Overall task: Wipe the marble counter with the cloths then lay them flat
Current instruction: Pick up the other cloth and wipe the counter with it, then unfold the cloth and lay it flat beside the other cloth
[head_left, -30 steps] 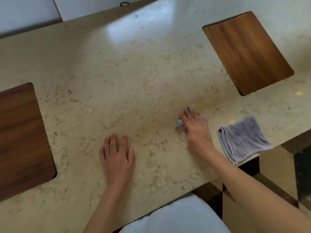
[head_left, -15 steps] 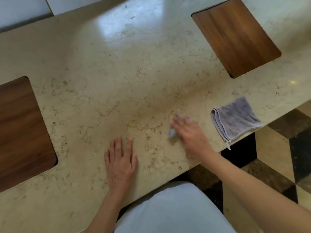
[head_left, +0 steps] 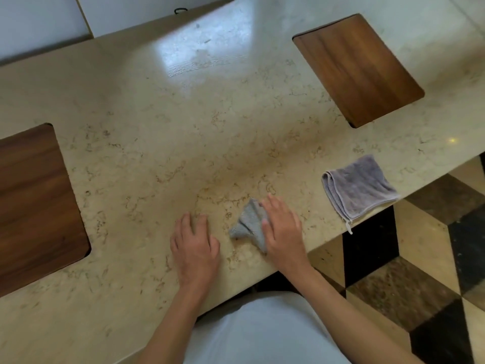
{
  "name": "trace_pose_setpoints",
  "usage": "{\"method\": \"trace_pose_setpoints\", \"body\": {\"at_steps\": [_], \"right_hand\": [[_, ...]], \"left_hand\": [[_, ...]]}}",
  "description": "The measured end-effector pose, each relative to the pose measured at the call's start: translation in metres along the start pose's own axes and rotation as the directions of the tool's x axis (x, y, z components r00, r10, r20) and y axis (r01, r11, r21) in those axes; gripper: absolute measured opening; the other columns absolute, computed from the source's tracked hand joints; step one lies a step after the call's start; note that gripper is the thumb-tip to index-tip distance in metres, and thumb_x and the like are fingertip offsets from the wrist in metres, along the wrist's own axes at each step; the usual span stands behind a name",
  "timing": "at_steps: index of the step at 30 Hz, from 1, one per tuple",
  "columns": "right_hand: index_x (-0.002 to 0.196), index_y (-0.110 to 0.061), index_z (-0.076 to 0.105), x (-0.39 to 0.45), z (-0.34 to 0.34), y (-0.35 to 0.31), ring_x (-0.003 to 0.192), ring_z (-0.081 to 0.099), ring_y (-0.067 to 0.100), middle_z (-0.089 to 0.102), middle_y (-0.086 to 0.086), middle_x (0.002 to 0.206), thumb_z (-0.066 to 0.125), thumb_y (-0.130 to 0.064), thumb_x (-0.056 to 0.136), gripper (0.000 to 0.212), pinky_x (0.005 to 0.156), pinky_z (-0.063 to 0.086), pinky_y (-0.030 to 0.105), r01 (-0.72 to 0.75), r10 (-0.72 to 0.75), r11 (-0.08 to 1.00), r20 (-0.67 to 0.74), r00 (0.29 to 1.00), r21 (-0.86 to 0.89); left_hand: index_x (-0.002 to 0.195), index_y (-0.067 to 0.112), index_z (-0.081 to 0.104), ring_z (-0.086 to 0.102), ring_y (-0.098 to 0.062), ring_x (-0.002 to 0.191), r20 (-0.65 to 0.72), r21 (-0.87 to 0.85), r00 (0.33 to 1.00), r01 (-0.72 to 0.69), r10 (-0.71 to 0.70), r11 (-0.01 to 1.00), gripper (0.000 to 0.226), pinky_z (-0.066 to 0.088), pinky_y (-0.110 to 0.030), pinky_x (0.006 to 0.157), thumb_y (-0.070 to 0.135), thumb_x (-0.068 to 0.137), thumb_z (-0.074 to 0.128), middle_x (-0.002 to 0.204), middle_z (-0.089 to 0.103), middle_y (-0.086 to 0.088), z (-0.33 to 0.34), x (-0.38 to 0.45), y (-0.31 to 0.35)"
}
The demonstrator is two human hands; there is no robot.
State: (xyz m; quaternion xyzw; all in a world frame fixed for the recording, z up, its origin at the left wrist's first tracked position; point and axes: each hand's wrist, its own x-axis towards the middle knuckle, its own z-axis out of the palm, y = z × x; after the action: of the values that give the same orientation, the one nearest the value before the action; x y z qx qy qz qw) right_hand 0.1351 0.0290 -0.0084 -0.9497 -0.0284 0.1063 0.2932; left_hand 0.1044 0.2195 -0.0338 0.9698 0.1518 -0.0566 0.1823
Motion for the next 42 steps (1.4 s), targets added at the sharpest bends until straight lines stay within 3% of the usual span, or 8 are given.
{"method": "trace_pose_setpoints", "body": {"at_steps": [9, 13, 19, 25, 28, 33, 39, 42], "right_hand": [[0.125, -0.020, 0.054, 0.024, -0.014, 0.006, 0.113, 0.046, 0.022, 0.054, 0.000, 0.120, 0.064, -0.043, 0.094, 0.040, 0.096, 0.039, 0.034, -0.210, 0.231, 0.965, 0.132, 0.964, -0.157], [0.108, -0.022, 0.051, 0.030, -0.013, 0.000, 0.105, 0.053, 0.024, 0.060, -0.001, 0.108, 0.069, -0.033, 0.090, 0.027, 0.090, 0.040, 0.037, -0.233, 0.250, 0.965, 0.167, 0.954, -0.119], [0.074, -0.017, 0.054, 0.033, -0.042, -0.001, 0.068, 0.050, 0.016, 0.053, -0.001, 0.070, 0.067, -0.010, 0.087, 0.020, 0.059, 0.037, 0.030, -0.393, 0.290, 0.861, 0.322, 0.901, 0.323], [0.088, -0.006, 0.056, 0.025, -0.091, 0.007, 0.077, 0.061, 0.017, 0.060, 0.007, 0.083, 0.075, -0.013, 0.090, 0.020, 0.066, 0.051, 0.028, -0.419, 0.229, 0.530, 0.352, 0.908, 0.737], [0.104, 0.005, 0.061, 0.025, -0.112, 0.017, 0.089, 0.069, 0.026, 0.069, 0.017, 0.097, 0.074, -0.018, 0.090, 0.030, 0.078, 0.058, 0.039, -0.434, 0.213, 0.204, 0.393, 0.895, 0.878], [0.122, 0.010, 0.058, 0.028, -0.139, 0.049, 0.098, 0.070, 0.033, 0.069, 0.023, 0.108, 0.066, -0.010, 0.089, 0.040, 0.076, 0.062, 0.040, -0.442, 0.153, -0.051, 0.444, 0.883, 0.896], [0.126, 0.018, 0.053, 0.051, -0.183, 0.131, 0.103, 0.065, 0.037, 0.067, 0.027, 0.113, 0.077, -0.021, 0.084, 0.062, 0.081, 0.058, 0.042, -0.511, 0.156, -0.036, 0.510, 0.846, 0.859], [0.114, 0.014, 0.060, 0.061, -0.222, 0.188, 0.096, 0.072, 0.035, 0.073, 0.024, 0.103, 0.073, -0.017, 0.092, 0.040, 0.078, 0.061, 0.043, -0.507, 0.175, 0.035, 0.495, 0.851, 0.861]], "left_hand": [[0.128, 0.017, 0.058, 0.053, -0.024, 0.112, 0.240, -0.349, 0.967, 0.173, -0.090, 0.921, 0.044, 0.044, -0.041, 0.097, 0.037, 0.090, 0.068, 0.116, 0.061, 0.000, -0.006, 0.001, 0.064], [0.084, 0.029, 0.059, 0.063, -0.025, 0.089, 0.364, -0.333, 0.920, 0.272, -0.143, 0.903, 0.021, 0.053, -0.044, 0.079, 0.043, 0.071, 0.068, 0.087, 0.066, 0.003, -0.004, 0.008, 0.059], [0.073, 0.016, 0.051, 0.048, -0.017, 0.061, 0.467, -0.643, 0.881, 0.400, -0.079, 0.653, 0.020, 0.041, -0.028, 0.052, 0.020, 0.073, 0.070, 0.067, 0.053, -0.001, -0.025, 0.008, 0.058], [0.103, 0.007, 0.063, 0.067, -0.019, 0.082, 0.438, -0.888, 0.898, 0.426, 0.040, 0.171, 0.041, 0.057, -0.032, 0.074, 0.027, 0.072, 0.079, 0.091, 0.069, -0.008, -0.040, 0.002, 0.070], [0.122, -0.008, 0.061, 0.068, -0.033, 0.105, 0.548, -0.825, 0.817, 0.563, 0.181, -0.043, 0.066, 0.055, -0.044, 0.096, 0.032, 0.074, 0.080, 0.117, 0.070, -0.022, -0.040, -0.001, 0.089], [0.133, -0.004, 0.059, 0.058, -0.041, 0.124, 0.533, -0.788, 0.790, 0.594, 0.304, -0.161, 0.058, 0.042, -0.051, 0.111, 0.027, 0.085, 0.072, 0.135, 0.061, -0.025, -0.029, -0.014, 0.144], [0.126, -0.008, 0.059, 0.065, -0.037, 0.066, 0.565, -0.809, 0.811, 0.581, 0.152, -0.094, 0.057, 0.053, -0.037, 0.052, 0.028, 0.084, 0.071, 0.095, 0.065, -0.032, -0.005, -0.001, 0.239], [0.126, -0.005, 0.059, 0.072, -0.040, 0.078, 0.571, -0.817, 0.821, 0.570, 0.013, -0.086, 0.048, 0.059, -0.039, 0.056, 0.020, 0.087, 0.074, 0.105, 0.071, -0.029, 0.024, 0.002, 0.296]]}}
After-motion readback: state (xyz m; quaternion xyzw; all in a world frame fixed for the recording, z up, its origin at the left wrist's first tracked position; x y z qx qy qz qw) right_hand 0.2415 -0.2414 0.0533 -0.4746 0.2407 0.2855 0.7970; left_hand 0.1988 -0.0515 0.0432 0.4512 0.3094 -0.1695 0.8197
